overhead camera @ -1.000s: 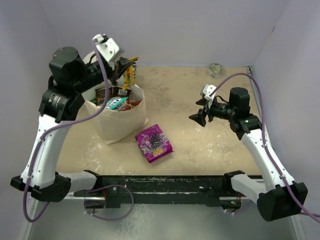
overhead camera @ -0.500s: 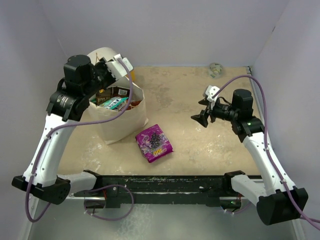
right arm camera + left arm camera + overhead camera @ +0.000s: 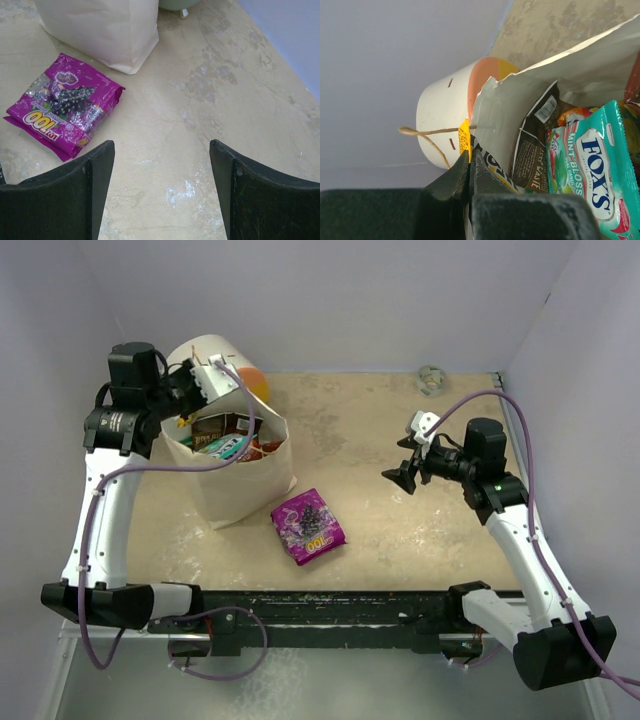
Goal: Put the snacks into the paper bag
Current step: Place the snack in the paper bag.
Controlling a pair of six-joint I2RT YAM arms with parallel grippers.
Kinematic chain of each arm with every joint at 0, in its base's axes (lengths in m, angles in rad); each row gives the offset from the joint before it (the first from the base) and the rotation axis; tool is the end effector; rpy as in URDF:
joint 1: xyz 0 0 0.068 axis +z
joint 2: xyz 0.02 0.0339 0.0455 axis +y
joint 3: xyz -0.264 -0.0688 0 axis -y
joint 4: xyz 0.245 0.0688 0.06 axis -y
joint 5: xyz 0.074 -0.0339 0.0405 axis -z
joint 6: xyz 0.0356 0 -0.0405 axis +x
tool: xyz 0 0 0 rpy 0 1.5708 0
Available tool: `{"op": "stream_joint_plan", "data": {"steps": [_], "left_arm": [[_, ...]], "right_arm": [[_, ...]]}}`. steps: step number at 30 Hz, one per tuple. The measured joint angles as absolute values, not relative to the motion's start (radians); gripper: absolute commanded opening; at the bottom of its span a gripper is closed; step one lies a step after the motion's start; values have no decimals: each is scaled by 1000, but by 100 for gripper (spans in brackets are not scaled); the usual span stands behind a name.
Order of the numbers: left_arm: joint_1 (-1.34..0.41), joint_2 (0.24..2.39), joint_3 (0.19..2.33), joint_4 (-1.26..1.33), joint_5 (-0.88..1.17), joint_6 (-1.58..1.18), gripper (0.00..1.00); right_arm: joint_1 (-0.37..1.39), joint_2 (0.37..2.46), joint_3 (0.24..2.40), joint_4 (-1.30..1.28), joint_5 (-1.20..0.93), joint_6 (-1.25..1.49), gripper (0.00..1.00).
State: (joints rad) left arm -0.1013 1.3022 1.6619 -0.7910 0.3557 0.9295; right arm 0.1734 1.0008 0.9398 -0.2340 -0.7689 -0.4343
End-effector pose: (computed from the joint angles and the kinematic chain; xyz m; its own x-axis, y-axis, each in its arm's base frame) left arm 0.2531 -0.0382 0.4655 0.0794 0.7470 -0.6601 0.5783 0.5049 0.6408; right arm 0.2134 0.0625 0.3518 0.0681 -0.2951 -0.9530 -0.8275 0.5169 -0.2192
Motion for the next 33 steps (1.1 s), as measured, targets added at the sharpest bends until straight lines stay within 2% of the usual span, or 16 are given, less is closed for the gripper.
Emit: {"op": "stream_joint_plan", "data": {"steps": [8,14,19,27,31,33], "left_arm": [[-55,1354,1662,-878,533,1028,0],[-40,1384,1662,-947,589,1085,0],[-28,1386,1662,-991,618,1120,4],[-21,1407,1662,-1034,632,1136,18],[-20,1403,1655,-1033,633,1125,29],[-20,1399,1652,-1026,633,1109,39]], "right_arm": [[173,1000,927,-234,-769,-440,80],[173,1001,925,-234,-770,-442,80],[173,1001,925,-234,-770,-442,80],[171,1001,925,-233,-773,-445,82],[171,1006,922,-232,-779,-444,84],[171,1008,915,-223,-781,-440,85]]}}
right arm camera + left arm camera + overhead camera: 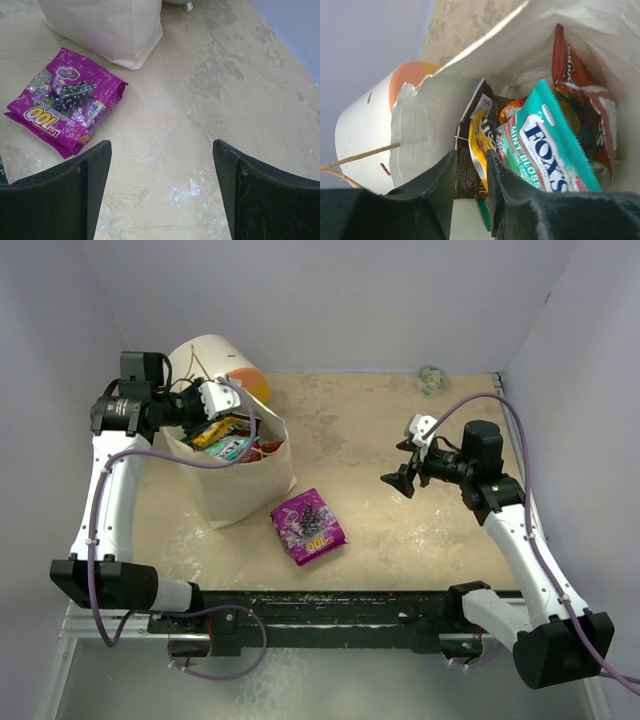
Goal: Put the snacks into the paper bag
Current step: Place the snack in the paper bag, then pick up the snack from the center of the board.
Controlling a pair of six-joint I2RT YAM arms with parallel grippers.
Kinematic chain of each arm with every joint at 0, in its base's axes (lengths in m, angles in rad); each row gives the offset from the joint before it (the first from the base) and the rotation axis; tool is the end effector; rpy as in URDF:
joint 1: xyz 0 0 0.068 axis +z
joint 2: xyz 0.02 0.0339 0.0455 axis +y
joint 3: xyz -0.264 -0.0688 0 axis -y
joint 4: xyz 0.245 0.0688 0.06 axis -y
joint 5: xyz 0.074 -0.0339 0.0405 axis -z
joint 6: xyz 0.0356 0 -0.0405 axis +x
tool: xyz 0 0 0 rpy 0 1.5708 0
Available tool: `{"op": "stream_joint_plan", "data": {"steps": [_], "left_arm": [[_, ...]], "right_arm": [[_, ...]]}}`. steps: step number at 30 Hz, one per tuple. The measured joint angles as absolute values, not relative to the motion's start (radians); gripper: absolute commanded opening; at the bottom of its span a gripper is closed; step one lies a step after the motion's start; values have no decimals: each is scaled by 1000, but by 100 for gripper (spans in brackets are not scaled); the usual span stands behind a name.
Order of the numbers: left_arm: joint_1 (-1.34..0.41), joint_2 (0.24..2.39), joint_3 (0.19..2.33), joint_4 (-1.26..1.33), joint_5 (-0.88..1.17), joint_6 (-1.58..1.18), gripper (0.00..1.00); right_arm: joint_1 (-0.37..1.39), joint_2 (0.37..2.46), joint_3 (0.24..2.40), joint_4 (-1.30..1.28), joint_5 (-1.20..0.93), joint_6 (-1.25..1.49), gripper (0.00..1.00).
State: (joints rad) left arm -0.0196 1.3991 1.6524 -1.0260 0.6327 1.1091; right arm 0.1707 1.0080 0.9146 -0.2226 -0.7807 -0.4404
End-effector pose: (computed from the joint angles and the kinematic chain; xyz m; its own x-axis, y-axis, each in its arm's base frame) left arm 0.2701 -0.0264 0.4214 0.0822 0.7205 -0.6885 0.8205 0.3432 0.4572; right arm 0.2155 0.0626 0.3428 0.0554 -0.2978 -0.9530 -0.8360 0.5080 -0.2074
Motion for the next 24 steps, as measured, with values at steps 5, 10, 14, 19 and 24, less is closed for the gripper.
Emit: {"op": "stream_joint_plan", "data": {"steps": [5,10,14,19,24], "left_arm": [[-20,1376,1652,-986,635,1042,63],[-20,1327,1643,-927,645,958,75],[-20,1271,1615,-872,648,895,82],[-20,1213,1576,-806,646,817,90],[-20,1159,1539,-723,624,673,99]], "right_arm": [[171,1009,891,-201,-782,-426,85],[170,1024,878,-170,-798,-399,84],[170,1036,874,-154,-804,-378,84],[170,1037,862,-129,-804,-365,84],[172,1048,858,-105,-804,-342,84]]}}
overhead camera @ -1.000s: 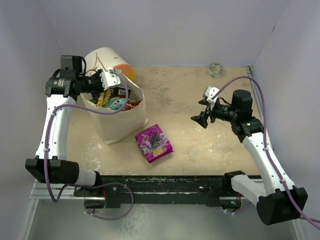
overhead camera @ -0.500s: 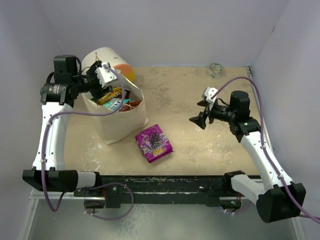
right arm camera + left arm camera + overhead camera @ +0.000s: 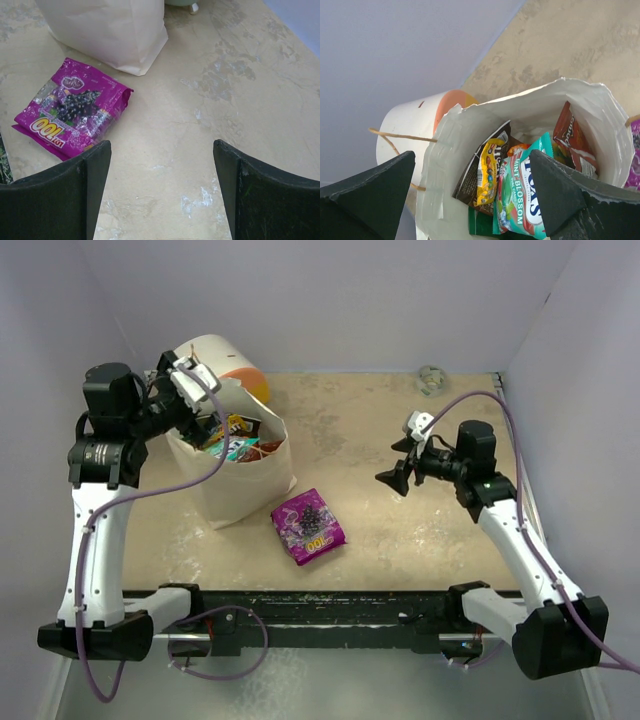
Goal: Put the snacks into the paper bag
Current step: Pick up the snack from the center of the board.
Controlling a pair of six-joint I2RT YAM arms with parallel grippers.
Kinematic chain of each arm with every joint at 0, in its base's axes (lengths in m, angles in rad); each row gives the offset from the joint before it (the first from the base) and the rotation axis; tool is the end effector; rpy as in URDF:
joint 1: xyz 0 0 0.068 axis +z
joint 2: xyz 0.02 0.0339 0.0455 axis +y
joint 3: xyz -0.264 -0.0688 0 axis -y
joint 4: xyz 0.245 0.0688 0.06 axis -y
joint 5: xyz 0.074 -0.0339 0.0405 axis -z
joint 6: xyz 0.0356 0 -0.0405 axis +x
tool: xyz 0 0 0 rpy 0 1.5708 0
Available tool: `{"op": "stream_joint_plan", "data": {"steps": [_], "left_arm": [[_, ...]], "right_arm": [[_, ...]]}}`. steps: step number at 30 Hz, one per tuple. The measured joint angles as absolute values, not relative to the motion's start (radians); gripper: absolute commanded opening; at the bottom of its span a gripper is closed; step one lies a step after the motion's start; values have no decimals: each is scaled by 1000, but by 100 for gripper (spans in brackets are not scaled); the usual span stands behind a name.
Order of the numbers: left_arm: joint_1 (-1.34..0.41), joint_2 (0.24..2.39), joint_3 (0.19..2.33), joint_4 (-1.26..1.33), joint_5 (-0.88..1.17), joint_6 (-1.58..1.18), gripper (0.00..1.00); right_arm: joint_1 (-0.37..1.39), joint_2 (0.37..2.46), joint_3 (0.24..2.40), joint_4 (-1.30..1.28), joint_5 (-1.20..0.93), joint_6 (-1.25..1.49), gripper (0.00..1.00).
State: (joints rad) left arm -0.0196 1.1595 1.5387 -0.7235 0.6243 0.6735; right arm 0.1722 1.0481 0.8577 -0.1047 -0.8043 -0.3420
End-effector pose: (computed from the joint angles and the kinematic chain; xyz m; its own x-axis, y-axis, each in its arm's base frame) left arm 0.2162 -0.0251 0.4672 0.0893 0.5044 -0.8588 0.6529 0.6215 0.4329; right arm 0.2267 0.0655 0.3261 -0.0024 -0.2365 -0.9716 -0.8478 0.5158 -0.1235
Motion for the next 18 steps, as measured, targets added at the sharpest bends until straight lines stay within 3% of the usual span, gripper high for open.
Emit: {"op": "stream_joint_plan", "data": {"steps": [8,18], "left_arm": [[-20,1084,1505,-614,506,433,99],[-20,1021,1427,-573,424,353,99]], "right_arm": [[294,1175,858,-49,-774,-298,84],[434,1464,894,10,-773,-187,83]]}}
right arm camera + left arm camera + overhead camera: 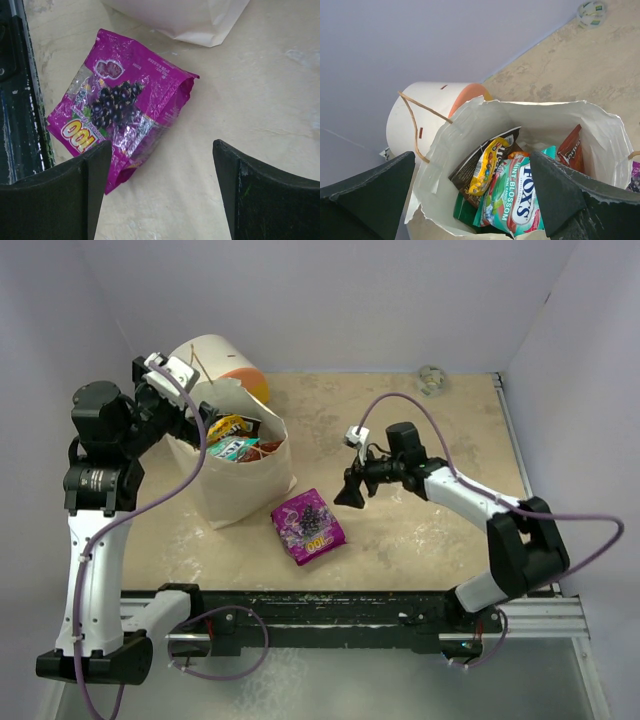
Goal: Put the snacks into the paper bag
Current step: Pick up the snack from the center of the board.
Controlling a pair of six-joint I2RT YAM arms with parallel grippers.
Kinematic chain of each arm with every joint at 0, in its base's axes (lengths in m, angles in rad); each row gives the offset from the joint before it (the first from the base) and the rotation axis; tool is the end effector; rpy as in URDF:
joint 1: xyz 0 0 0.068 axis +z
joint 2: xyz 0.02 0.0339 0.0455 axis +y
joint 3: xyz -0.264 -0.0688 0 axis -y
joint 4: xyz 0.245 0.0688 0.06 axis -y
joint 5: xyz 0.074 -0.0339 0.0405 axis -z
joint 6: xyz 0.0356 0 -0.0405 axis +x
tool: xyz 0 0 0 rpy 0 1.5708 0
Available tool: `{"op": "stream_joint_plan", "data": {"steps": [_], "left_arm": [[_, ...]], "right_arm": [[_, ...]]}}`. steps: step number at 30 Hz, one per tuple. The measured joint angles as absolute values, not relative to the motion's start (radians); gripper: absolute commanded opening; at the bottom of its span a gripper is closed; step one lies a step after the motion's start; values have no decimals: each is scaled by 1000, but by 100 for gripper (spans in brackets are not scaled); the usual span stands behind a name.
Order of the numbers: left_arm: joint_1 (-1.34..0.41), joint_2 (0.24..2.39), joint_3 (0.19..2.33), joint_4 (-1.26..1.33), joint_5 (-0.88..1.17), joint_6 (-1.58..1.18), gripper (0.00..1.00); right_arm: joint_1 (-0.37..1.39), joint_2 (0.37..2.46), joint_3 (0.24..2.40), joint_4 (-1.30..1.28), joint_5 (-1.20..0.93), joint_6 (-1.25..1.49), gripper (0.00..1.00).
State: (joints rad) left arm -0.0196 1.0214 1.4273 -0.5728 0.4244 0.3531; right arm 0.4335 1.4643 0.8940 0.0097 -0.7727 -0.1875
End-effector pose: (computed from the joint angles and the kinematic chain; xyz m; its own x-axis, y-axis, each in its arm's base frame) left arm 0.1882 -0.0184 0.4728 -0.0093 0.3154 -0.9489 0.4551 0.8463 0.2768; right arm 0.2753 0.1548 0.2413 -0.3180 -0.2943 -0.9013 -0.9126 0.3528 0.2068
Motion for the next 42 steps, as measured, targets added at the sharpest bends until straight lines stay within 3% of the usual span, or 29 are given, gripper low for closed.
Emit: {"op": "stream_joint_plan", "data": {"steps": [11,18,21,34,36,42], "left_arm": [[-20,998,1427,-538,443,271,99],[-20,999,1427,-538,454,251,99],[-20,999,1427,-538,461,246,99],[-20,1000,1436,-540,475,245,99],[-20,1002,1446,-540,475,245,99],[-20,1005,1479,-540,476,246,100]], "right_arm": [[506,1746,1057,32,-785,-89,81],[551,1835,1085,42,-806,-64,74],[566,1862,1085,43,-810,-57,66],[573,1879,1122,5,-834,-62,5],[573,1878,1122,0,-837,-65,0],[568,1837,1122,-43,-833,-101,0]]}}
